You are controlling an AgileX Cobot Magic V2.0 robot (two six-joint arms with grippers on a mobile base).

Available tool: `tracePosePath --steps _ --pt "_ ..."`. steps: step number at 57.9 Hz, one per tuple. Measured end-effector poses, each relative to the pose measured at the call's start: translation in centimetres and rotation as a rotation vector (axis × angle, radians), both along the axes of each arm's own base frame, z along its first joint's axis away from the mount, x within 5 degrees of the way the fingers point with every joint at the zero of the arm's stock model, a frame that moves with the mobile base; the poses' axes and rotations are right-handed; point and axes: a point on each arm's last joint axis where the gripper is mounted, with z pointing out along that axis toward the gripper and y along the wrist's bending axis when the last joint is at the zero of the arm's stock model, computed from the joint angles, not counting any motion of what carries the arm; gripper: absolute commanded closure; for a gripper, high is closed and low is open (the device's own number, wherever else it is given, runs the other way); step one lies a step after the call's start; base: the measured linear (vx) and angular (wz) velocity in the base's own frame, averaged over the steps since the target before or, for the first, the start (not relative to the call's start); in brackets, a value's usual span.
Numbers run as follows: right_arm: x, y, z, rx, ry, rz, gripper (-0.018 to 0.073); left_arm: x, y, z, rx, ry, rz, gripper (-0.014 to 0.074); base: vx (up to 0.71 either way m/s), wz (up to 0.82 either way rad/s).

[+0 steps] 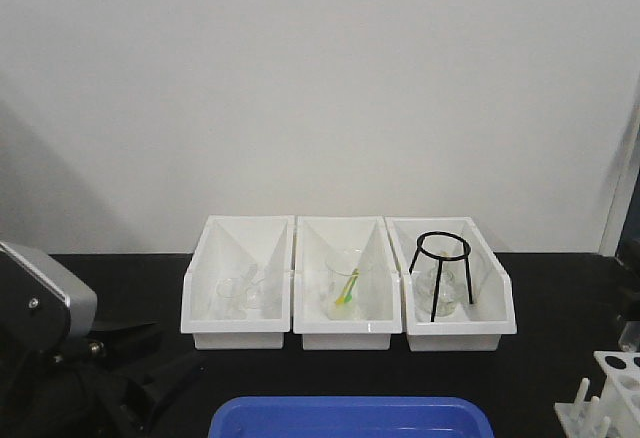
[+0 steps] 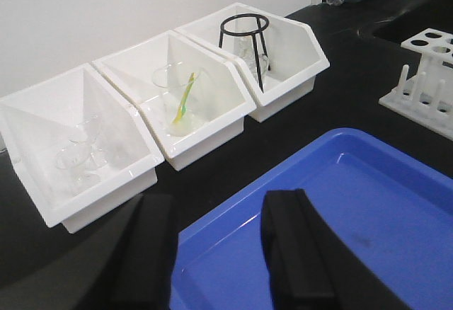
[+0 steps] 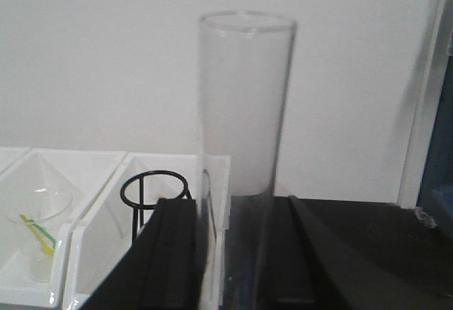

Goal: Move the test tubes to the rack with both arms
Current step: 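Carry the test tube with the right gripper over the white rack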

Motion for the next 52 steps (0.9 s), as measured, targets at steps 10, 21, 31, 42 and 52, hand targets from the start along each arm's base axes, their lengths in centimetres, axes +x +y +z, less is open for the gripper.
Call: tracePosePath --steps 10,21,31,42,52 --pt "-0.7 -1.9 -0.4 -0.028 0.023 0.0 0.0565 0.0 0.0 0.0 0.0 -0.002 0.0 0.02 0.0 0.0" --pt "-1.5 -2.6 -1.7 -0.049 0.066 -0.023 0.0565 0.0 0.0 0.0 -0.002 -0.004 0.0 0.02 0.0 0.0" --pt "-2.5 -2.0 -3.9 -0.074 0.099 -0.004 0.0565 0.0 0.0 0.0 -0.002 -0.004 0.0 0.02 0.0 0.0" --pt "-2.8 -1.8 -4.3 -0.092 0.08 -0.002 0.0565 0.0 0.0 0.0 -0.002 -0.004 0.0 0.02 0.0 0.0" --pt "-2.5 -2.0 -4.7 -0.12 0.075 -0.007 0.0565 0.0 0.0 0.0 -0.002 -0.004 0.0 0.02 0.0 0.0"
